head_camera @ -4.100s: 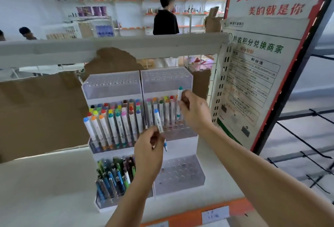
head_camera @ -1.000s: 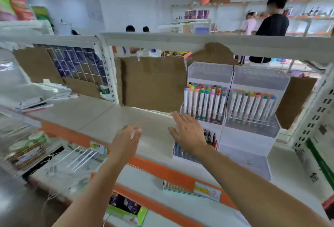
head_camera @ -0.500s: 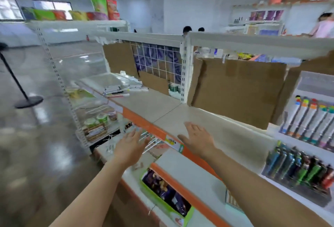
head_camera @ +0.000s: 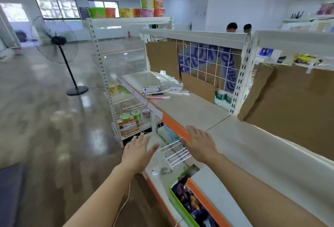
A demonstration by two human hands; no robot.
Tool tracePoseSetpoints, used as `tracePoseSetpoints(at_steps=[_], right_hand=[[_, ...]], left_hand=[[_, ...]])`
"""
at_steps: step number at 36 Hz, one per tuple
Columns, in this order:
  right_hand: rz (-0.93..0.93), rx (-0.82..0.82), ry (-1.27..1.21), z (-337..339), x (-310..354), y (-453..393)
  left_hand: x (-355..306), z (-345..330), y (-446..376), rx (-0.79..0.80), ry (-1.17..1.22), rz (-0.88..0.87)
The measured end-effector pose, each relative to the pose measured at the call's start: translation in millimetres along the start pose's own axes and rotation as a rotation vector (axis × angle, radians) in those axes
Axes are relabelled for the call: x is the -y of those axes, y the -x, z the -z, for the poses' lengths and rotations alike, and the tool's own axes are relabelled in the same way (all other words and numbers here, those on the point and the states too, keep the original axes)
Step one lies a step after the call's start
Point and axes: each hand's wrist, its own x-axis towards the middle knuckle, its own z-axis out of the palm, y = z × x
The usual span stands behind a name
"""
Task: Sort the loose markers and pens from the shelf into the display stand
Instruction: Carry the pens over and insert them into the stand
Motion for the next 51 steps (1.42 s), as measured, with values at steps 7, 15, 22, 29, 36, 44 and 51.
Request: tracePoseSetpoints(at_steps=[7,15,22,29,36,44,51], right_hand=[[0.043,-0.023,0.005,12,-2,-84],[0.07,-0.05,0.012,26,-8,-170],[0.051,0.027,0.012,17,-10,-228],[0.006,0.03,0.007,0,1,-295],[-0.092,0.054,0.043,-8,17,-359],[-0.181,0.045,0.136,-19,20,-416],[-0.211,0.044,0.168,-28,16,-440]], left_hand=[[6,13,-71,-0.027,0.005,0.021],[-1,32,-146,-0.038,0.051,0.033],[12,31,-200,0.009,0.067,0.038],[43,35,-270,0.035,0.055,0.004],[69,51,-337,0.046,0.046,-0.111],[84,49,-404,0.022,0.118,-0.229],[73,39,-434,-0.045,0.119,-0.292]])
